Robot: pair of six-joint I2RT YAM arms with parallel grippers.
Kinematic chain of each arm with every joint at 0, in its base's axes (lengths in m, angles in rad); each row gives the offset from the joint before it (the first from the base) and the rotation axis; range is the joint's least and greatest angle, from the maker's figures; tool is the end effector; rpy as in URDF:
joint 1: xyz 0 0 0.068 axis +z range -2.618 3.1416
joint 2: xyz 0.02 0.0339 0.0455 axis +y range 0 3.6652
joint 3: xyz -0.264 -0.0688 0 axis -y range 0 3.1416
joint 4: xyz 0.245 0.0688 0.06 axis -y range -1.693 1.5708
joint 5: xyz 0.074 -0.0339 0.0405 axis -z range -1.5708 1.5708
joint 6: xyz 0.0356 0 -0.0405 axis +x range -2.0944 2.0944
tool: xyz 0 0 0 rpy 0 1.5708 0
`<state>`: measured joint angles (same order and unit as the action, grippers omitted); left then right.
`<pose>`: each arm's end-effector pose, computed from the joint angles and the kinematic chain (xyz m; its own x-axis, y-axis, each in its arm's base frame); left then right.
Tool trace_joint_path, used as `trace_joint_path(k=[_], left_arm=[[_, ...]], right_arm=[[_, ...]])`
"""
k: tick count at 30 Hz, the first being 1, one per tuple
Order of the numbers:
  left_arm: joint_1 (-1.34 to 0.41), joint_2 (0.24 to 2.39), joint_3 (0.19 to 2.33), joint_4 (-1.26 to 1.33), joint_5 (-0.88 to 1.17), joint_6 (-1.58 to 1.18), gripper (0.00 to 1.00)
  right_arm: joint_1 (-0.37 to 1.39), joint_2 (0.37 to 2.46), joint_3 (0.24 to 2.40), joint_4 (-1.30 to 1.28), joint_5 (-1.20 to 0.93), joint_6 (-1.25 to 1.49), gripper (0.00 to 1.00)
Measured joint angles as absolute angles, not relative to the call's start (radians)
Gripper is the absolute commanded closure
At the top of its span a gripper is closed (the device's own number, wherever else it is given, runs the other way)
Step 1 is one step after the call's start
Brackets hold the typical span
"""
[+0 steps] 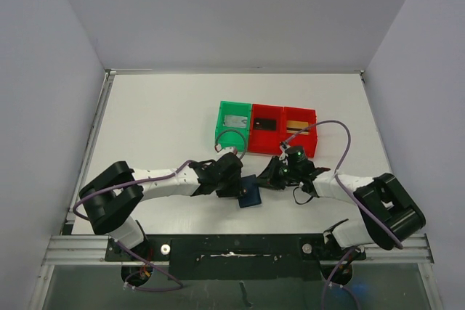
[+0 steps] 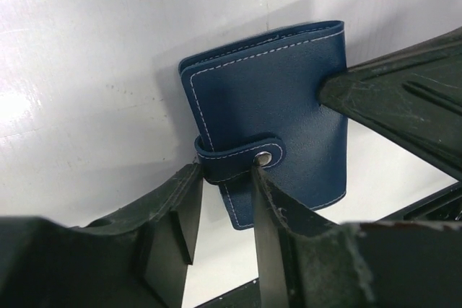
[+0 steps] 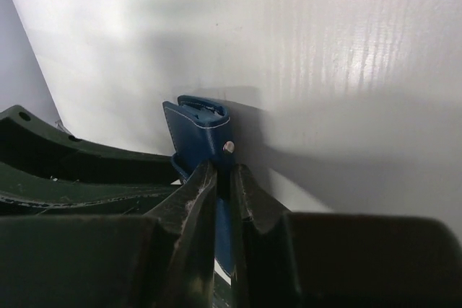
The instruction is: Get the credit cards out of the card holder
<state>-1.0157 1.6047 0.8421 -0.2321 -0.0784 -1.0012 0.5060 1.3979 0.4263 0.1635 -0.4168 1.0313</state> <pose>0.1643 -0.2596 0.1597 -0.9329 -0.0886 -0.3491 0.0726 0.9031 -0.4233 0.1994 0.1270 0.1280 -0.9150 0.3899 -0.1038 0.1892 0.6419 0.7431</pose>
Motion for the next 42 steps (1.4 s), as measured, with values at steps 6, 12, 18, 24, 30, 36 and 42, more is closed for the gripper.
trace_joint_path(k=[6, 12, 18, 24, 30, 36, 42], left_arm=[[-1.023, 1.593, 0.844, -0.254, -0.112, -1.002, 0.53], [-1.062, 1.591, 0.931, -0.344, -0.196, -1.001, 0.51], [-1.1, 1.635, 1.048, -0.367, -0.238, -0.997, 0.52], [-1.107, 1.704, 1.058, -0.438, -0.266, -1.007, 0.59], [-1.106, 1.704, 1.055, -0.453, -0.274, -1.018, 0.69], [-1.108, 1.704, 1.055, -0.456, -0.275, -1.031, 0.7], [-1.11, 1.663, 1.012, -0.434, -0.277, -1.051, 0.7]], right_arm=[[0.525, 1.327, 0.427, 0.107, -0.373, 1.013, 1.0], [0.543, 1.314, 0.445, 0.053, -0.351, 1.0, 1.0], [0.567, 1.301, 0.453, 0.031, -0.331, 1.002, 1.0], [0.571, 1.294, 0.461, -0.006, -0.306, 0.999, 1.0], [0.571, 1.285, 0.461, -0.017, -0.303, 0.999, 1.0], [0.574, 1.279, 0.464, -0.033, -0.294, 1.001, 1.0], [0.579, 1.258, 0.464, -0.055, -0.288, 1.003, 1.0]])
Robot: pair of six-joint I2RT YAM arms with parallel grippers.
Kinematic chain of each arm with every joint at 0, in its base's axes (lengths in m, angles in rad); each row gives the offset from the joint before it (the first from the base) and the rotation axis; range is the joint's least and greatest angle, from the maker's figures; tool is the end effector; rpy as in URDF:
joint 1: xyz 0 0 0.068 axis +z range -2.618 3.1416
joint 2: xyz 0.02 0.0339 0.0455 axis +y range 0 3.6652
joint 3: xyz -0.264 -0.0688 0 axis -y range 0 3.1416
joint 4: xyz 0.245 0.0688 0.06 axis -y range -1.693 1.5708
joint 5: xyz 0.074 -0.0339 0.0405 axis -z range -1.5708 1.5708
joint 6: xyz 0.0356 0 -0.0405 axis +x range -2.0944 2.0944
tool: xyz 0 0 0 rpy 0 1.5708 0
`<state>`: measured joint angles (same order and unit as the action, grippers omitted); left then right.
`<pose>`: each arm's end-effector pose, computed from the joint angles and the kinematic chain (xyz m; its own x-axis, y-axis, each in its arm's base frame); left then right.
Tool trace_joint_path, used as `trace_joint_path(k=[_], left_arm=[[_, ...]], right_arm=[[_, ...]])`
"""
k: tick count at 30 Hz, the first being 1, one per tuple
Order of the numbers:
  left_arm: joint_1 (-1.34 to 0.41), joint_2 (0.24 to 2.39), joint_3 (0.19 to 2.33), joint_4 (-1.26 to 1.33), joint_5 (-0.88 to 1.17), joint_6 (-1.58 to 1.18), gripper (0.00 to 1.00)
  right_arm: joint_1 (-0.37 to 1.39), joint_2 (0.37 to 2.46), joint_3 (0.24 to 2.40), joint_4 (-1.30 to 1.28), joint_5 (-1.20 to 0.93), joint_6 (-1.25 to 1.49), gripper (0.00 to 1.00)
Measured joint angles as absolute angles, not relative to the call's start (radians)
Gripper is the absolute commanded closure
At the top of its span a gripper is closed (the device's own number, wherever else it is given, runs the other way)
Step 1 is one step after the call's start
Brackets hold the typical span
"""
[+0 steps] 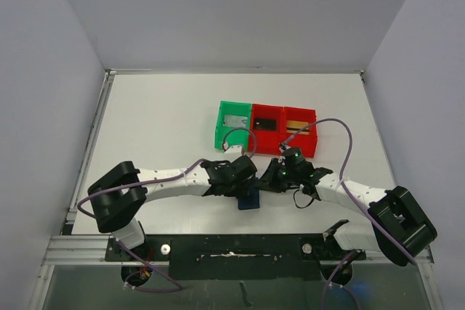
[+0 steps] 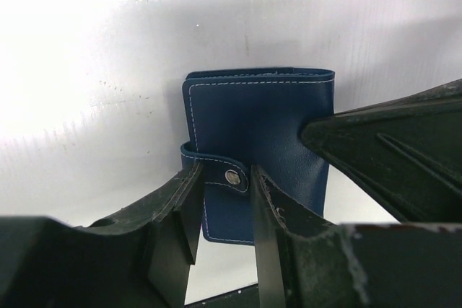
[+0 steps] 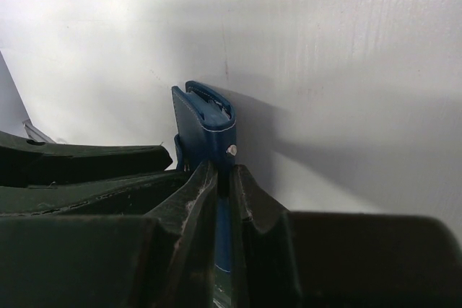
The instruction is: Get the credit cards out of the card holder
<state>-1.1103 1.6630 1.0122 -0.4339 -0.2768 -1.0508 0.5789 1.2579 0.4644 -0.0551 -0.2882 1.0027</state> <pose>0.1537 -0.2879 0.1800 -0.8938 -0.0767 -0.4418 0.0590 0.9566 -0.2854 0.1826 0.1315 0.1510 -0.9127 0.3690 -0.1759 0.1626 0.7225 0.6719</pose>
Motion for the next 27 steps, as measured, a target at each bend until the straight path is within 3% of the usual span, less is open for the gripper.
trace_joint_path(k=[19, 24, 27], left_arm=[[-1.11, 1.62, 0.992, -0.58, -0.352, -1.106, 0.75], [-1.11, 1.62, 0.992, -0.594, -0.36, -1.105, 0.65], [-1.109, 1.619, 0.991, -0.579, -0.353, -1.098, 0.64]], right_arm=[[0.577, 1.258, 0.47, -0.067, -0.27, 1.002, 1.0], [0.577, 1.258, 0.472, -0.069, -0.269, 1.001, 1.0], [0.577, 1.258, 0.472, -0.069, -0.269, 1.001, 1.0]])
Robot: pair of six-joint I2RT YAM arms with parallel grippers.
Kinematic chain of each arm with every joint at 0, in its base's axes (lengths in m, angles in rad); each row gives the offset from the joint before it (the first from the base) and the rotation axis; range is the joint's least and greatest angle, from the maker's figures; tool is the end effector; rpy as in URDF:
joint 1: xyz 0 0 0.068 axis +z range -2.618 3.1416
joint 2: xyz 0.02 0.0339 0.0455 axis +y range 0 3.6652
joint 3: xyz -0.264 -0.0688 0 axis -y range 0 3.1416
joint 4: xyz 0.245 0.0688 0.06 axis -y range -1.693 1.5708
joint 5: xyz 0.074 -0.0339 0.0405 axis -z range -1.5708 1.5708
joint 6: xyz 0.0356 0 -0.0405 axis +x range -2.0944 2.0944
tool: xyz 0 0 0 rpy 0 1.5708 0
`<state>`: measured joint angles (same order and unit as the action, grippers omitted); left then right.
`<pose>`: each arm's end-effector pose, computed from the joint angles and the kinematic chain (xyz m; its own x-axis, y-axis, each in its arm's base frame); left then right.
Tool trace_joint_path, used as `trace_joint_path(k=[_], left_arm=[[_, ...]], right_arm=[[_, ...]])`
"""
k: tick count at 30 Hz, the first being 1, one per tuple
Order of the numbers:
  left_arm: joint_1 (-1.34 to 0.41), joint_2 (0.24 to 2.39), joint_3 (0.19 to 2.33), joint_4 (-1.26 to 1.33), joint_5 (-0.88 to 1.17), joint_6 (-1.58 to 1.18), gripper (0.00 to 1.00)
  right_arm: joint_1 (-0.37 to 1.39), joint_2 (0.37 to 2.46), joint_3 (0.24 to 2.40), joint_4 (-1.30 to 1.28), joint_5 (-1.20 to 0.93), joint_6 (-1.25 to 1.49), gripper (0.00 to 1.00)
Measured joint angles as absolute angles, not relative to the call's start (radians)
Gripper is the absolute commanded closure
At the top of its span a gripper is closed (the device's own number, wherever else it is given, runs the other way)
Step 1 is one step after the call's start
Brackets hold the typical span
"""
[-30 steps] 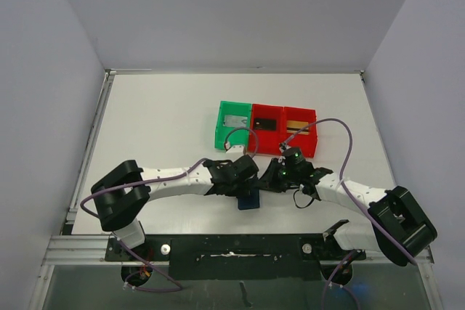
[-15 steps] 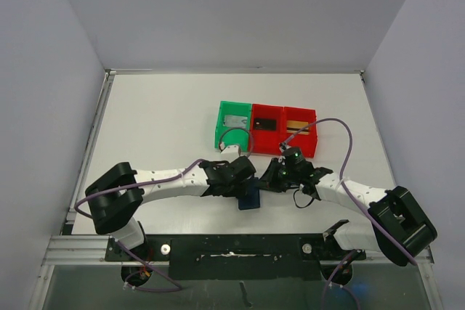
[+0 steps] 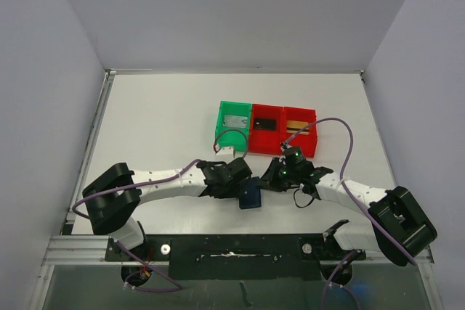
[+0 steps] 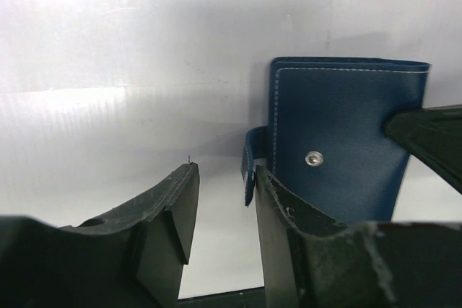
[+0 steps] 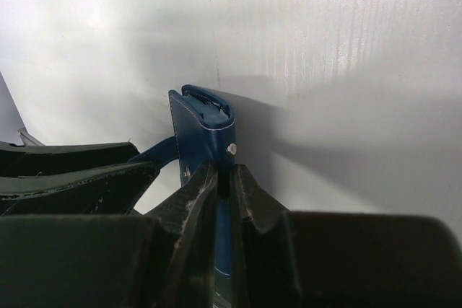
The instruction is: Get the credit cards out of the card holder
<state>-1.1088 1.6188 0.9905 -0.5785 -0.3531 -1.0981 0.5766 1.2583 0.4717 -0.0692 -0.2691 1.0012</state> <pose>0.1467 -0.2670 0.1814 -0.8886 -0.0896 -0.4498 -0.0134 0.9854 -0.1698 0.1838 0.1308 0.1518 -0.9070 0.3785 -0.1845 0.1708 0.7312 0.6604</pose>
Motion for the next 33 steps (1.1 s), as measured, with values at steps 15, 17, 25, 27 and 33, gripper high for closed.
trace_joint_path(k=[15, 17, 25, 27, 33], left_arm=[[-1.045, 1.586, 0.841, -0.306, -0.223, -1.087, 0.8], [-1.045, 1.585, 0.835, -0.287, -0.222, -1.087, 0.86], [-1.044, 1.568, 0.798, -0.23, -0.209, -1.088, 1.0], [-1.044, 1.556, 0.793, -0.224, -0.208, -1.088, 1.0], [-1.045, 1.481, 0.773, -0.215, -0.208, -1.087, 1.0]], right_arm=[[0.577, 1.264, 0.477, -0.069, -0.271, 0.998, 1.0], [0.577, 1.268, 0.479, -0.069, -0.271, 0.998, 0.98], [0.577, 1.27, 0.484, -0.075, -0.273, 0.994, 0.71], [0.575, 1.269, 0.49, -0.094, -0.268, 0.986, 0.57], [0.569, 1.232, 0.535, -0.194, -0.218, 0.942, 0.42]])
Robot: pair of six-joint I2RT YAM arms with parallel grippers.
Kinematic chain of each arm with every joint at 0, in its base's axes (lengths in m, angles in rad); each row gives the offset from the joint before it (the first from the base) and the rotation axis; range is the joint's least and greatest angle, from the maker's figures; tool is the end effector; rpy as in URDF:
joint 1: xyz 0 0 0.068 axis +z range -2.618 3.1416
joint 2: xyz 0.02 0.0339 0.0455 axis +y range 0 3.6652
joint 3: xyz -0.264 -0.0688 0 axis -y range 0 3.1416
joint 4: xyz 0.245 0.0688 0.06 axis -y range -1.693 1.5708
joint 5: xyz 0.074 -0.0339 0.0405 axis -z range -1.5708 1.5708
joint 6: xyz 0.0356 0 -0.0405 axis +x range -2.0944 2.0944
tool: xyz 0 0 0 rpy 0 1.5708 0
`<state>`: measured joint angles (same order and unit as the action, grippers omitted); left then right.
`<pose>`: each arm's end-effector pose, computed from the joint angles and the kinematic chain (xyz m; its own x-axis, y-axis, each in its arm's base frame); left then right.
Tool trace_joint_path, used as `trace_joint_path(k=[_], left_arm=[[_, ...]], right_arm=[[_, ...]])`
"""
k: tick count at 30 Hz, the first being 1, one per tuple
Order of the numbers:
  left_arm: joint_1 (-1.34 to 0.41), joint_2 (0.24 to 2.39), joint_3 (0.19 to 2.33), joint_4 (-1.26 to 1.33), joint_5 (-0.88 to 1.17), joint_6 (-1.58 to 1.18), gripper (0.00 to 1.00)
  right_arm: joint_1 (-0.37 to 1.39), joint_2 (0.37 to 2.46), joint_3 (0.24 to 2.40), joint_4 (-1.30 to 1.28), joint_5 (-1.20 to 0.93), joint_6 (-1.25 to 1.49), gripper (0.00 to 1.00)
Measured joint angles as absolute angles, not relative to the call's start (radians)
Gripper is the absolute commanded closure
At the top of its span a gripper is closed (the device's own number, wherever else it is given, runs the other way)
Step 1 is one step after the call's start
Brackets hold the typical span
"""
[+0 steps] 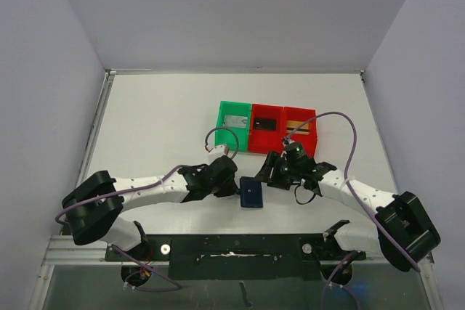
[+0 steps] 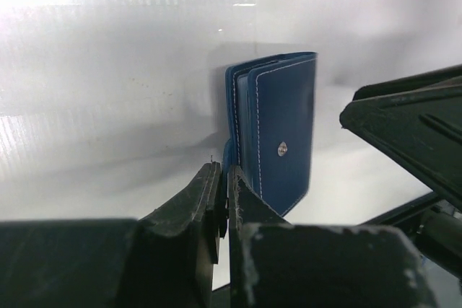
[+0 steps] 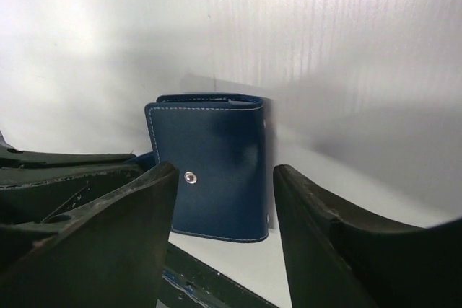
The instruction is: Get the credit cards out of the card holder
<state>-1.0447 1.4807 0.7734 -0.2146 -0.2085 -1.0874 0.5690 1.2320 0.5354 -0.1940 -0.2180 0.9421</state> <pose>0.1506 -0.2447 0.1761 -0.8795 -0.2105 -0.4269 0.0098 0.8887 -0.4584 0.1872 0.1288 0.1668 -0.9033 0.3596 -0.2339 0.1530 0.7794 0.6076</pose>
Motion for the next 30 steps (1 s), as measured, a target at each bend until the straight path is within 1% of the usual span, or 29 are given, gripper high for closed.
trace_joint_path(k=[4, 10, 15, 24, 30], left_arm=[[-1.046, 1.427, 0.765, -0.194, -0.205, -1.081, 1.0], [-1.06, 1.385, 0.767, -0.167, -0.196, -1.053, 1.0], [-1.073, 1.386, 0.796, -0.168, -0.172, -1.025, 1.0], [-1.087, 1.392, 0.855, -0.162, -0.149, -0.999, 1.0], [-1.088, 1.393, 0.855, -0.18, -0.157, -1.006, 1.0]], right_arm=[[0.569, 1.198, 0.559, -0.213, -0.21, 0.92, 0.4], [0.569, 1.213, 0.561, -0.207, -0.249, 0.924, 0.39], [0.569, 1.201, 0.561, -0.21, -0.238, 0.935, 0.33], [0.547, 1.014, 0.561, -0.306, -0.11, 0.944, 0.29], [0.445, 0.976, 0.58, -0.376, -0.069, 0.915, 0.25]])
